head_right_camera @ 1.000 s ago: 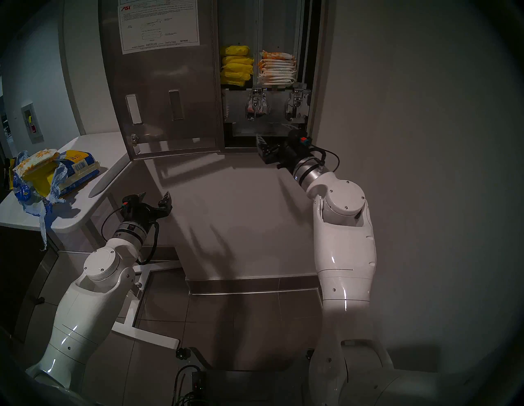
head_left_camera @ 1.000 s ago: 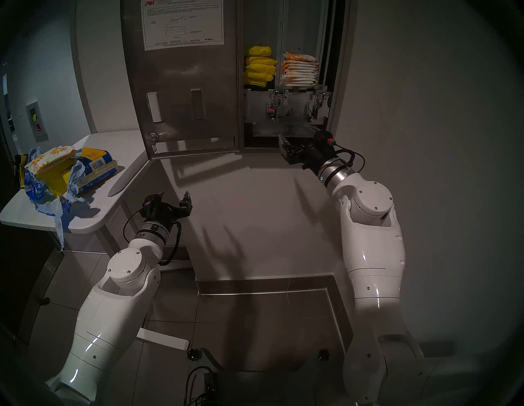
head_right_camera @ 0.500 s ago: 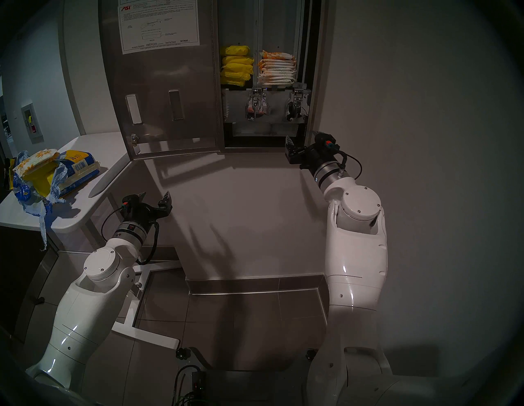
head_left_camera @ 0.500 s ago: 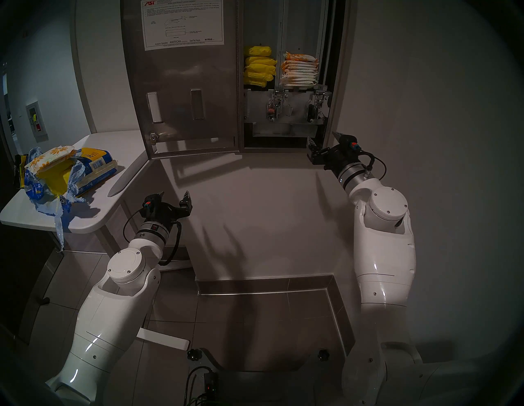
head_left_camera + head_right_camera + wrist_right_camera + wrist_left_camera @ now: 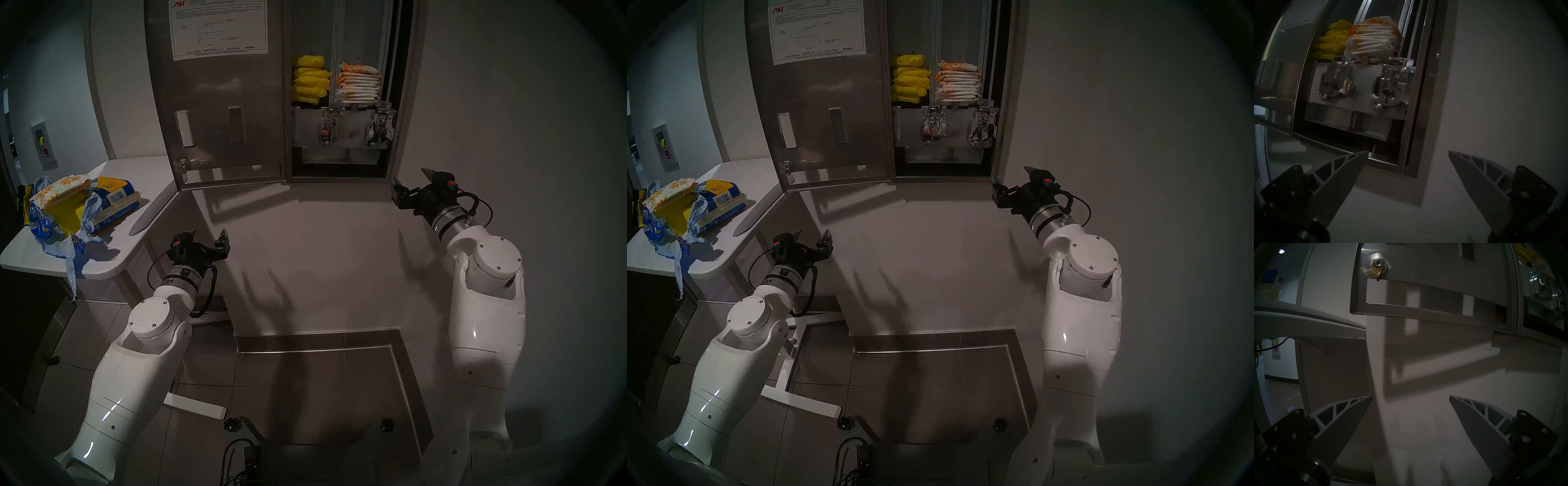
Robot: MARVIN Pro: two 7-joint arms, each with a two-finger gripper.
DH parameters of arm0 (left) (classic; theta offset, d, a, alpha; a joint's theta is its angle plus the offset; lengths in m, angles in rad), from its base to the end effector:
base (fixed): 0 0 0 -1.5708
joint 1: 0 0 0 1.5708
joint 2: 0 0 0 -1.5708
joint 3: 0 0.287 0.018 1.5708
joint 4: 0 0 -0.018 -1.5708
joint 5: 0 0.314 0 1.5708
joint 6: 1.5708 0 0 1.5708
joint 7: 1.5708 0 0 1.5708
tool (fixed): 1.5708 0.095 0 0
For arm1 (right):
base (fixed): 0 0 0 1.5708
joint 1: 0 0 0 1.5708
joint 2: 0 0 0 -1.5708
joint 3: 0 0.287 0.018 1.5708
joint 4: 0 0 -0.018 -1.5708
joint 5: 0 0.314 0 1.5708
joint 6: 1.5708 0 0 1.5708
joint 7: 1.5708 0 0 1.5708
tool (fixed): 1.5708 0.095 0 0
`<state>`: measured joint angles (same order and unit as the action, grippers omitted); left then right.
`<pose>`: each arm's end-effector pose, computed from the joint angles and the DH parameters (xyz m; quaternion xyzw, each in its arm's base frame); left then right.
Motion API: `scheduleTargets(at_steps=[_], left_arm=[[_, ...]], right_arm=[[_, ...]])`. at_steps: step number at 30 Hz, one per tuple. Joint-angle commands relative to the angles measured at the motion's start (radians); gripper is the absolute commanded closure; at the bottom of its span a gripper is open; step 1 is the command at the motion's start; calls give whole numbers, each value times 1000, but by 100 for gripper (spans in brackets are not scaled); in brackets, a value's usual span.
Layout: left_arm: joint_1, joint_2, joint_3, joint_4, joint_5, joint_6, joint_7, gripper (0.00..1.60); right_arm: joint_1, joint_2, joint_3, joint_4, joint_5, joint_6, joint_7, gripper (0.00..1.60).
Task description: Open the dispenser door, put the pads inside, close the door
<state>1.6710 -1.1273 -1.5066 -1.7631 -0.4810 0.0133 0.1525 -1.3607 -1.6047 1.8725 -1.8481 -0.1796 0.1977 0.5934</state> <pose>0.3993 0.0870 -0.2593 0.6975 0.0224 0.7161 0.0142 0.4401 -0.0658 -0.1345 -0.6222 -0.1459 -0.7690 0.0165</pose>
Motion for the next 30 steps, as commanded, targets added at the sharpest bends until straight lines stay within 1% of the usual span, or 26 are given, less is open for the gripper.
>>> scheduleTargets(at_steps=[1, 2, 6, 10, 30], left_arm=[[-26, -1, -8, -29, 0, -14, -1, 0], [-26, -1, -8, -29, 0, -14, -1, 0], [-26, -1, -8, -29, 0, -14, -1, 0], [-26, -1, -8, -29, 0, -14, -1, 0], [-26, -1, -8, -29, 0, -14, -1, 0]], right_arm=[[-29, 28, 16, -117, 11, 30, 47, 0], [-39, 27, 18, -136, 10, 43, 52, 0], [-58, 42, 30, -159, 39, 73, 113, 0], [-58, 44, 39, -165, 41, 90, 132, 0], [-52, 39, 50, -169, 36, 107, 158, 0]])
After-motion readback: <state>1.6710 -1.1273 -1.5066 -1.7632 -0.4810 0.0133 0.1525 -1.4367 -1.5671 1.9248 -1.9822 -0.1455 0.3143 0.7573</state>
